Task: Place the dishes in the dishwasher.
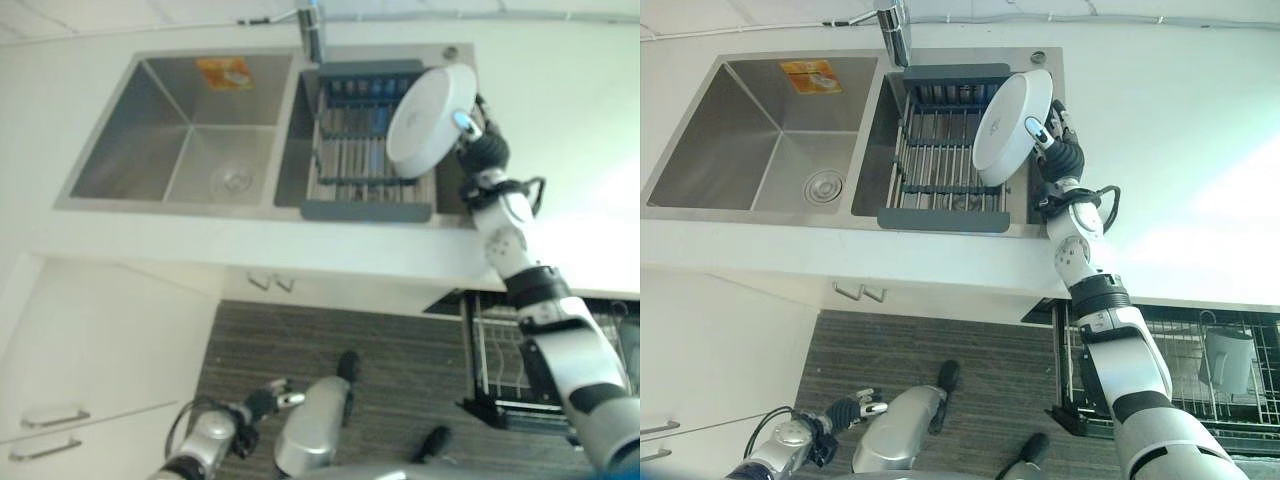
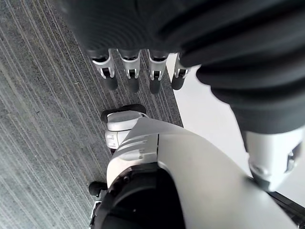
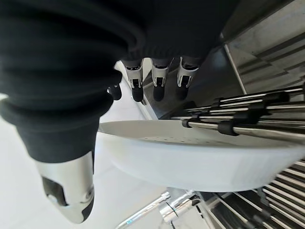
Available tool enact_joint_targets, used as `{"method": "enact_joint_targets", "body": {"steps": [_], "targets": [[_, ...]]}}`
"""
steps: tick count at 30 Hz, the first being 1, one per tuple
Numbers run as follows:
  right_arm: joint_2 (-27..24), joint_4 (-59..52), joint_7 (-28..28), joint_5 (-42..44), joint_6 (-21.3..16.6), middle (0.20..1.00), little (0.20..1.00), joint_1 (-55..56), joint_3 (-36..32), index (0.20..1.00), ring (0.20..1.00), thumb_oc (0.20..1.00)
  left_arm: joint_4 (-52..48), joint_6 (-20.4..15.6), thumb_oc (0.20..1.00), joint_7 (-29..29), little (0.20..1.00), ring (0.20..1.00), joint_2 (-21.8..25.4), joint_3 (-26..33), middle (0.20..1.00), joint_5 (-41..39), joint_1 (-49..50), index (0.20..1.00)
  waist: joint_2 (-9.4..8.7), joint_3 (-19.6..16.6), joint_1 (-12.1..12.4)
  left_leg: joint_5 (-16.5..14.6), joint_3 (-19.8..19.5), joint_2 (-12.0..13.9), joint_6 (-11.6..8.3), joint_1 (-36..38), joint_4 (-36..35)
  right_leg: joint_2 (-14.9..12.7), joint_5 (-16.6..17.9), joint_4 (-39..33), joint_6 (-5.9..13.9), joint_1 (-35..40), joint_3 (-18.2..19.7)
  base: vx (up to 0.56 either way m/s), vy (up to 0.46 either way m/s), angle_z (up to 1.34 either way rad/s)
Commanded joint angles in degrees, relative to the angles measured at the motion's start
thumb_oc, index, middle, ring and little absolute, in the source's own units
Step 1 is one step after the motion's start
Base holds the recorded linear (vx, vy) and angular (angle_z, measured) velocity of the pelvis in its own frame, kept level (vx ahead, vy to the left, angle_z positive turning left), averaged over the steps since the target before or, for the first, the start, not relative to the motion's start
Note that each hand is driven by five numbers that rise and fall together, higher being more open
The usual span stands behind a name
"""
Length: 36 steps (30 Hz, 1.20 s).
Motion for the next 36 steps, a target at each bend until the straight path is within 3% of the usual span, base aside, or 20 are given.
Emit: {"method": "enact_joint_targets", "body": {"steps": [1,15,16,17,18,27,28,33,36], "targets": [[-2.3,-0.3,1.5,-0.8,-1.6,1.000,1.000,-2.3,2.2,1.000,1.000,1.000,0.5,-0.7,1.000,-0.5,1.000,1.000,1.5,-2.9,1.000,-1.9,0.6,1.000,1.19,-1.2,1.7,5.1,-2.0,2.7,-3.93,2.8,-11.4,-4.4,5.7,1.3,3.62,1.0,1.0,0.00,0.000,0.00],[-3.5,0.2,0.4,-3.1,0.4,1.000,1.000,-3.9,2.9,1.000,1.000,1.000,0.2,-0.1,1.000,-0.6,1.000,1.000,1.6,-2.1,1.000,-2.1,0.3,1.000,0.77,-1.0,2.1,4.9,-2.1,2.4,-3.71,3.0,-11.6,-4.7,5.9,1.7,3.71,0.9,0.8,0.00,0.007,0.03],[-3.5,0.5,0.2,-3.7,0.4,0.827,0.827,-3.9,3.0,0.827,0.827,0.827,0.1,0.0,1.000,-0.6,1.000,1.000,1.6,-2.2,1.000,-2.2,0.3,1.000,0.77,-0.9,2.1,4.9,-2.1,2.4,-3.70,3.0,-11.6,-4.7,5.9,1.7,3.71,0.9,0.8,0.00,-0.004,0.04],[-3.6,1.0,-0.5,-4.5,0.4,0.241,0.241,-4.2,3.2,0.241,0.241,0.241,0.4,-0.1,1.000,-0.7,1.000,1.000,1.6,-2.1,1.000,-2.2,0.2,1.000,0.70,-1.0,2.1,4.9,-2.2,2.3,-3.70,3.1,-11.7,-4.7,6.0,1.7,3.73,0.9,0.7,0.00,-0.002,0.03],[-3.8,1.5,-0.7,-4.9,0.7,0.200,0.200,-4.6,3.3,0.200,0.200,0.200,0.5,-0.1,1.000,-0.7,1.000,1.000,1.5,-2.2,1.000,-2.0,0.1,1.000,0.62,-1.0,2.2,4.9,-2.2,2.3,-3.70,3.2,-11.8,-4.7,6.0,1.7,3.72,0.9,0.7,0.00,0.000,0.00],[-5.0,2.5,-0.9,-7.0,0.5,0.200,0.200,-6.9,4.6,0.200,0.200,0.200,1.0,1.2,1.000,-0.9,1.000,1.000,1.4,-1.6,1.000,-4.4,-0.1,1.000,0.61,-0.8,2.5,4.8,-2.3,2.1,-3.60,3.3,-11.9,-4.8,6.3,1.7,3.76,0.6,0.6,0.00,0.002,0.01],[-4.9,2.3,-1.2,-7.5,0.2,0.200,0.200,-7.1,4.8,0.200,0.200,0.200,1.3,1.3,1.000,-0.9,1.000,1.000,1.3,-1.3,1.000,-4.7,0.0,1.000,0.39,-0.9,2.6,3.7,-2.6,2.4,-4.03,4.0,-12.3,-4.5,5.4,1.6,4.25,1.1,1.1,0.07,-0.037,0.02],[-5.0,2.0,-1.3,-9.8,-1.7,0.200,0.200,-7.7,5.7,0.200,0.200,0.200,2.1,1.2,1.000,-1.6,1.000,1.000,1.3,-0.3,1.000,-5.6,0.0,1.000,0.17,-0.9,2.9,3.7,-2.6,2.5,-4.05,4.2,-12.6,-4.4,5.5,1.5,4.29,1.1,1.0,0.01,-0.011,0.02],[-5.0,0.9,0.2,-8.8,-5.3,0.200,0.200,-7.5,5.6,0.200,0.200,0.200,2.5,1.2,1.000,-1.9,1.000,1.000,1.1,0.6,1.000,-5.9,0.3,1.000,0.15,-0.9,2.8,3.7,-2.5,2.5,-4.00,4.4,-12.8,-4.3,5.6,1.5,4.27,1.0,1.0,0.00,0.000,0.00]]}}
